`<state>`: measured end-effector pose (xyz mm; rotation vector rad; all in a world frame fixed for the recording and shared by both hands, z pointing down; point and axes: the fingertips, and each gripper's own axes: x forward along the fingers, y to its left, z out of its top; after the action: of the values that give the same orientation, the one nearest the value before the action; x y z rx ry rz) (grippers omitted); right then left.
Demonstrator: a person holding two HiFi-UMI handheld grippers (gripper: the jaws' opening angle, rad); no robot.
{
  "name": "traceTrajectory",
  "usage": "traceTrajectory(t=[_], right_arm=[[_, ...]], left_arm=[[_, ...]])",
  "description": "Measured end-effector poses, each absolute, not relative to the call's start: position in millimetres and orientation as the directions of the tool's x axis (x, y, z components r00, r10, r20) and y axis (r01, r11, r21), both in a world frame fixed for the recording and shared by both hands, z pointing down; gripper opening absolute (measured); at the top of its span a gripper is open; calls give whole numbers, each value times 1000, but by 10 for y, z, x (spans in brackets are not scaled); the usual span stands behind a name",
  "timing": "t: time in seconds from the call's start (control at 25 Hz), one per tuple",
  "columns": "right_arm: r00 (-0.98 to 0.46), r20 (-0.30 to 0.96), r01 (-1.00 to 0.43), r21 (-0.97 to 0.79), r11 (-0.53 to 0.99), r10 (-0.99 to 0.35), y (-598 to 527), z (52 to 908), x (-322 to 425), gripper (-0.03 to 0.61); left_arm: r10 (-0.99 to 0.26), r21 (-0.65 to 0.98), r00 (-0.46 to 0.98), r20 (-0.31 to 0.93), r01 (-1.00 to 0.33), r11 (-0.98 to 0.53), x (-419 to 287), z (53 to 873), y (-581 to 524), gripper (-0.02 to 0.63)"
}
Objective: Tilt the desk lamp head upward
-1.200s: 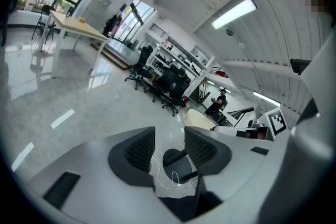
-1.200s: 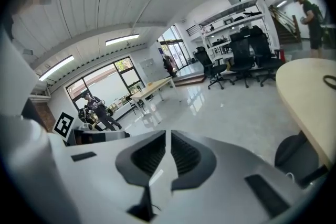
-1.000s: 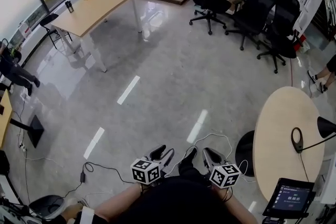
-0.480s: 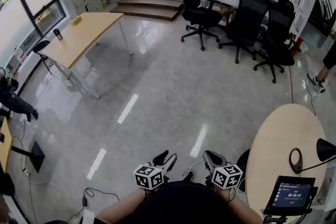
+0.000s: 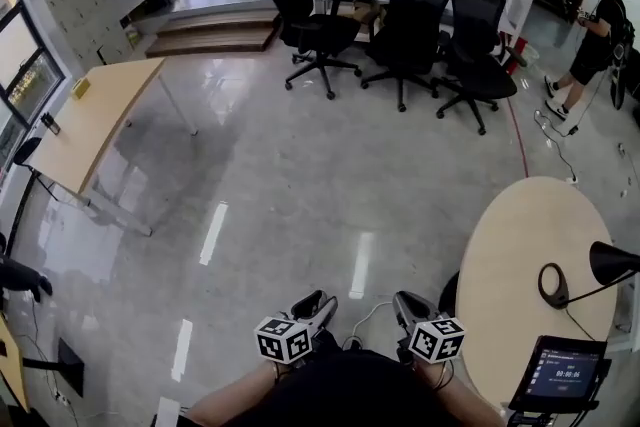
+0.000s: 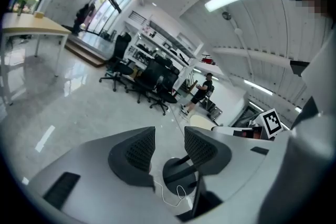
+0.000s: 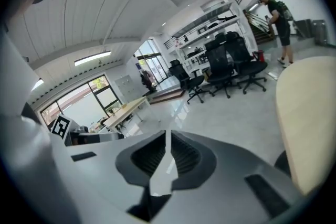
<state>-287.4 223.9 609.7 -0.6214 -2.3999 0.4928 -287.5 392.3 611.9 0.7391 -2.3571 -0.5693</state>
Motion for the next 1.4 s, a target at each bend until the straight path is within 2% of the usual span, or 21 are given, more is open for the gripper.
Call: traceTrajectory(t=[0.24, 0.44, 0.64, 0.84, 1.0, 1.2, 1.4], right_arm=[[-800, 485, 111, -461, 881, 354, 1903, 5996, -3046, 32], [-852, 472, 11, -416, 909, 226, 1971, 5825, -3254, 32], [-857, 512, -183, -404, 896, 55, 1858, 5878, -3175, 32], [-827, 555, -355, -395, 847, -88, 1776, 6000, -2927, 32], [-800, 567, -447, -349, 824, -194, 1603, 5976, -2785, 32], [-777, 564, -539, -364, 759, -281, 1383, 6028, -2648, 32], [-786, 514, -572, -397, 717, -343, 1084, 6043, -2729, 32]], left_arm=[[-768, 527, -503, 397, -560, 639, -3433, 5942, 3515, 184], [-841, 539, -391, 374, -646, 541, -3926, 5849, 3461, 184], [-910, 557, -215, 355, -733, 391, -4196, 5865, 3160, 184], [-940, 570, -50, 336, -784, 246, -4219, 5972, 2842, 184], [-960, 559, 76, 270, -824, 92, -4146, 5828, 2402, 184], [-948, 423, 216, 233, -900, -102, -3922, 5565, 1853, 184], [-926, 330, 273, 260, -927, -181, -3858, 5475, 1473, 184]])
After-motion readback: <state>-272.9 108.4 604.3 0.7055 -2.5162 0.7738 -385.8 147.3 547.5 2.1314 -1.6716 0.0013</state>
